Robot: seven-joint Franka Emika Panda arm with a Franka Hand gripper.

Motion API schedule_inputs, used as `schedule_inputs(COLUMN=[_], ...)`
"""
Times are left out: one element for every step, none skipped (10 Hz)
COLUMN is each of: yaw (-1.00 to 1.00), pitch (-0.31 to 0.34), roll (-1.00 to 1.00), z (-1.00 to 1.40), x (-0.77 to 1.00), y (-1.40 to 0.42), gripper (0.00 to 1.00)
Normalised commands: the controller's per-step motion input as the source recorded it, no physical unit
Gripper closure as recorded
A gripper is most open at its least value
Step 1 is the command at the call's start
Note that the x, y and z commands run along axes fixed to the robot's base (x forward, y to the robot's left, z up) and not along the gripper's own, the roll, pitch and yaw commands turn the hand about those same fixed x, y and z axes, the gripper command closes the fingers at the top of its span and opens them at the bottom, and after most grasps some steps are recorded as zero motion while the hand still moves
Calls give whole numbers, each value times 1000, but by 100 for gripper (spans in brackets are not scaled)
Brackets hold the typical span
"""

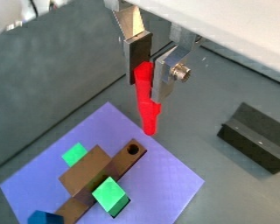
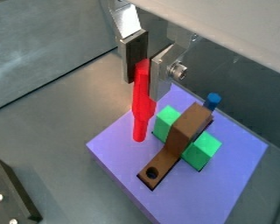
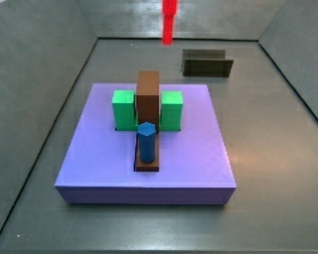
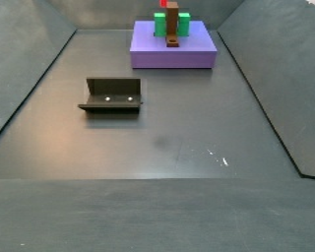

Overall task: Pick up the red object. Move up. Place the red object on the fixture. Regrasp the red object. Move to above the board. Insert the red object.
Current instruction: Insert the red object.

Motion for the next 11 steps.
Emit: schedule_inputs(yaw=[263,169,83,0,0,-11,-106,-66,-86,-126,-129], pitch=[-366,-140,0,0,33,69,60,13,6,-10,-56], roll=[-83,0,0,0,-76,-84,-29,-57,-86,-179,-127], z=[-446,-503,-694,-803,-811,-606,-189,-74,0,0,-17], x=[-309,57,260,103,94,100,0,-60,-100,-249,-306], y=[0,-154,-151,-77,-49,0,54,69,57,111,83], gripper=[100,100,100,100,100,100,100,100,100,100,100])
